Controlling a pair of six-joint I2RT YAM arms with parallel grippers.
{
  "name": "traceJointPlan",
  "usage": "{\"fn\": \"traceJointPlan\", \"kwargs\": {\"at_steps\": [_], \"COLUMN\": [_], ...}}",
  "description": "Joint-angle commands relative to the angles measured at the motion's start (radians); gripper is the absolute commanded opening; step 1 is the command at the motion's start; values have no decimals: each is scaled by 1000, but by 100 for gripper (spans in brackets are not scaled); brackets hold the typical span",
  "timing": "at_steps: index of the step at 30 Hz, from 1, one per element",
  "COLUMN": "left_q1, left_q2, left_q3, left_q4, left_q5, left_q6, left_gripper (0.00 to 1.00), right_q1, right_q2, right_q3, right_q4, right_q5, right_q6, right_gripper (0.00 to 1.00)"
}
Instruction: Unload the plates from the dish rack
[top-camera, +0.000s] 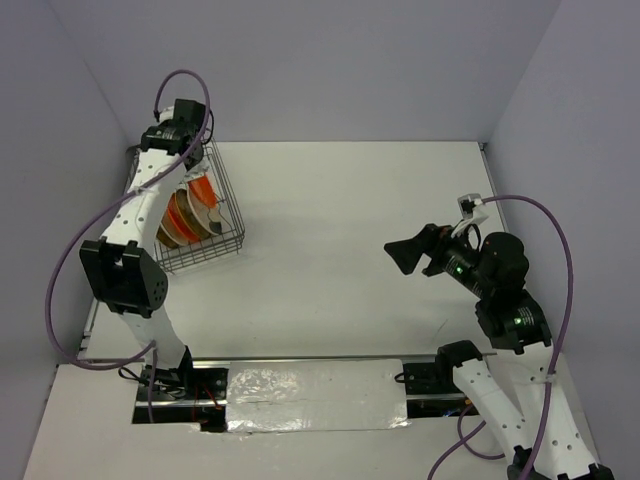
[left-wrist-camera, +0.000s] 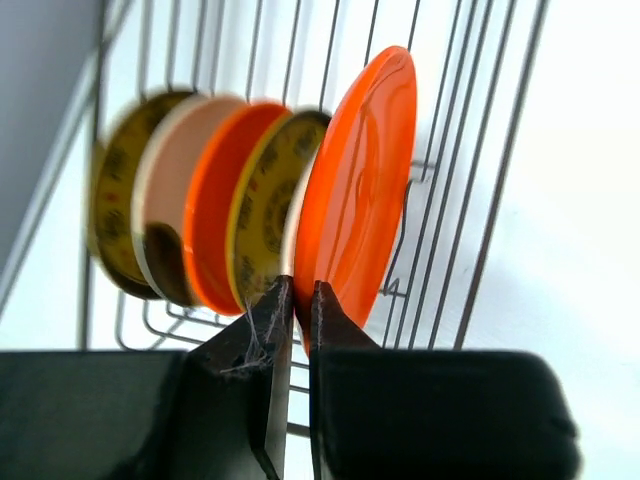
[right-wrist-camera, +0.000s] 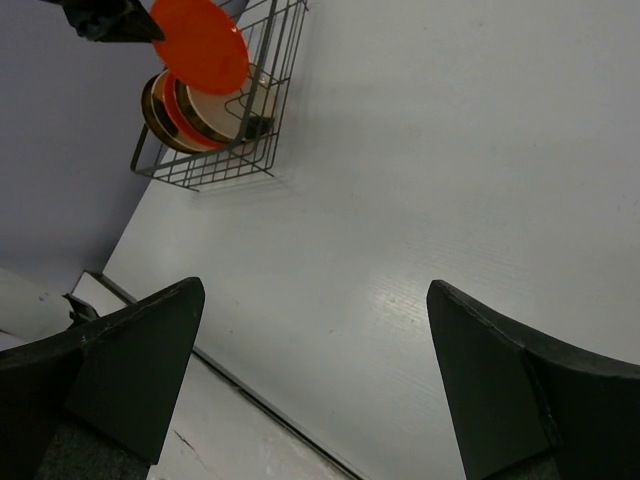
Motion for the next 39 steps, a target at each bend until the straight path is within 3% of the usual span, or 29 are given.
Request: {"fn": "traceJointPlan", "kwargs": {"at_steps": [1, 5, 9, 11, 14, 17, 24, 26, 28, 31, 33, 34, 36, 37, 38, 39], "left_q1": [-10, -13, -21, -40, -72, -112, -135, -135, -135, -135, -135, -135, -136, -136, -141, -144], "left_q2": [-57, -149, -331, -393, -503, -542, -553, -539, -535, -510, -495, -479, -462, -453, -453, -456], "left_q3": [139, 127, -84, -177, -370, -421, -512, -524, -542, -571, -575, -572, -555, -526, -503, -481], "left_q4": [0, 52, 223, 308, 522, 569, 626, 623, 657, 678, 679, 675, 632, 554, 496, 436], "left_q5": [64, 197, 535, 634, 840, 907, 990, 999, 1029, 1038, 1039, 1038, 977, 928, 750, 649], "left_q6": [39, 94, 103, 83, 34, -7, -44, -43, -56, -70, -70, -67, -55, -37, -23, -23], "left_gripper": [0, 0, 0, 0, 0, 0, 0, 0, 0, 3, 5, 10, 26, 58, 85, 85], "right_q1": [4, 5, 13, 63, 179, 241, 271, 277, 278, 278, 278, 278, 277, 265, 237, 237], "right_q2": [13, 51, 160, 251, 382, 511, 668, 698, 731, 767, 786, 789, 800, 803, 813, 823], "right_q3": [-18, -49, -72, -51, 52, 155, 187, 186, 183, 186, 187, 189, 192, 192, 187, 181], "right_q4": [84, 167, 383, 507, 546, 532, 656, 672, 695, 730, 767, 774, 787, 782, 753, 738], "right_q5": [-25, -54, -198, -214, -87, 30, 66, 56, 52, 24, -3, -5, 10, 27, 88, 119], "right_q6": [18, 59, 191, 234, 221, 225, 254, 260, 262, 277, 288, 291, 302, 327, 387, 387], "right_gripper": [100, 100, 100, 100, 100, 98, 76, 62, 58, 38, 30, 13, 0, 0, 0, 0]}}
